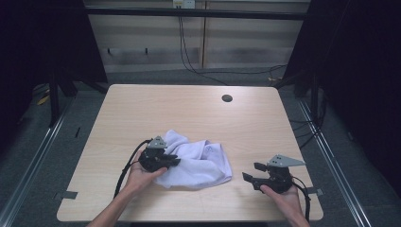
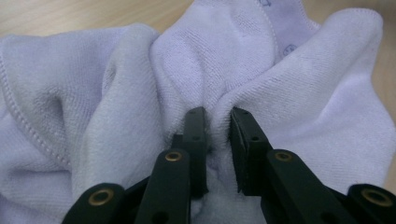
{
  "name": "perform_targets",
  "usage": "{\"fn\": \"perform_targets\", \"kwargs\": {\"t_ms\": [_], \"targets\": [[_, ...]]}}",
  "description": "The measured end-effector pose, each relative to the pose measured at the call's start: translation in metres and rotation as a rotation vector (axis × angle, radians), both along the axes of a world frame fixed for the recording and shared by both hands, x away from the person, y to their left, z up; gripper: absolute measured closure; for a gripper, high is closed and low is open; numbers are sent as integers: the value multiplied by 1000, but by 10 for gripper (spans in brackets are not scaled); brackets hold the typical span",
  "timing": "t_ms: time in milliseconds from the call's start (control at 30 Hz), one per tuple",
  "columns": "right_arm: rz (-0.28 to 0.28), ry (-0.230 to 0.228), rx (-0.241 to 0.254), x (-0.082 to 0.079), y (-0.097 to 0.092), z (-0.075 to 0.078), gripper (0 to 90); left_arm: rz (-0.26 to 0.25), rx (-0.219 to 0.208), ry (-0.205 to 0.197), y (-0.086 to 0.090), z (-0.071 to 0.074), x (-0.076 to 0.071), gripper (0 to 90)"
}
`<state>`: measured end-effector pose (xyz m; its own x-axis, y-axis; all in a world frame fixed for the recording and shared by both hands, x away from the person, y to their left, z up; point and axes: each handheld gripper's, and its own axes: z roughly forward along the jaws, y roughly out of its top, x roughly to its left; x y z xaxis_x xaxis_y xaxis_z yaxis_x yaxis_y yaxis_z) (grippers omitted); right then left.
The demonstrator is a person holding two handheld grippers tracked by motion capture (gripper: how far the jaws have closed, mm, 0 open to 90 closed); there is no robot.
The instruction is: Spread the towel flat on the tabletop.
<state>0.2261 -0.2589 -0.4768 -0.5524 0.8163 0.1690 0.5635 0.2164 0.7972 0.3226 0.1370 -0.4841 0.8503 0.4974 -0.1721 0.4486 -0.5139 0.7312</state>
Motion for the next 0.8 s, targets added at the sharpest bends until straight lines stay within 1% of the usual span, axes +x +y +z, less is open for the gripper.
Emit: {"fn": "perform_targets", "kwargs": {"t_ms": [33,67,100,133,167,200,267,300,333,367,400,433,467,500,533,567,600,633,667,733,767,800], "targets": [[4,2,-1,0,2,1,333,-13,-9,7,1,0,-4,773],[9,-1,0,0,3,1,333,-13,-9,7,1,0,-4,773],[12,5,5,0,5,1,334,-17,-7,13,4,1,-15,773],[19,6,2,1,7,1,337,-20,-3,12,5,1,-21,773],[27,9,-1,2,9,1,340,-19,-6,26,7,2,-26,772],[34,10,-4,3,11,1,344,-20,-19,39,9,1,-31,768],[54,17,-3,3,17,2,359,-30,-21,45,13,3,-43,760],[63,16,0,4,21,2,372,-30,-29,41,15,3,-49,748],[82,18,7,6,24,3,382,-30,-37,28,17,4,-55,733],[82,18,7,6,24,3,382,-30,-37,28,17,4,-55,713],[111,15,3,11,33,4,399,-41,-45,42,18,9,-61,676],[126,17,5,14,37,4,415,-45,-60,40,19,12,-62,643],[126,17,5,14,37,4,415,-45,-60,40,19,12,-62,625],[150,24,16,21,47,6,419,-50,-105,27,19,21,-57,613],[164,22,17,25,53,7,419,-50,-126,29,17,25,-52,611],[164,22,17,25,53,7,419,-50,-126,29,17,25,-52,606],[183,15,16,33,62,9,419,-44,-145,14,10,31,-41,602],[192,19,20,38,67,10,419,-44,-157,17,4,32,-35,596],[201,21,25,42,70,10,419,-57,-150,23,-2,33,-29,591],[213,35,27,50,76,6,422,-61,-102,8,-14,29,-20,571],[213,35,27,50,76,6,422,-61,-102,8,-14,29,-20,555],[241,64,19,51,82,-1,442,-49,-71,20,-21,21,-14,527]]}}
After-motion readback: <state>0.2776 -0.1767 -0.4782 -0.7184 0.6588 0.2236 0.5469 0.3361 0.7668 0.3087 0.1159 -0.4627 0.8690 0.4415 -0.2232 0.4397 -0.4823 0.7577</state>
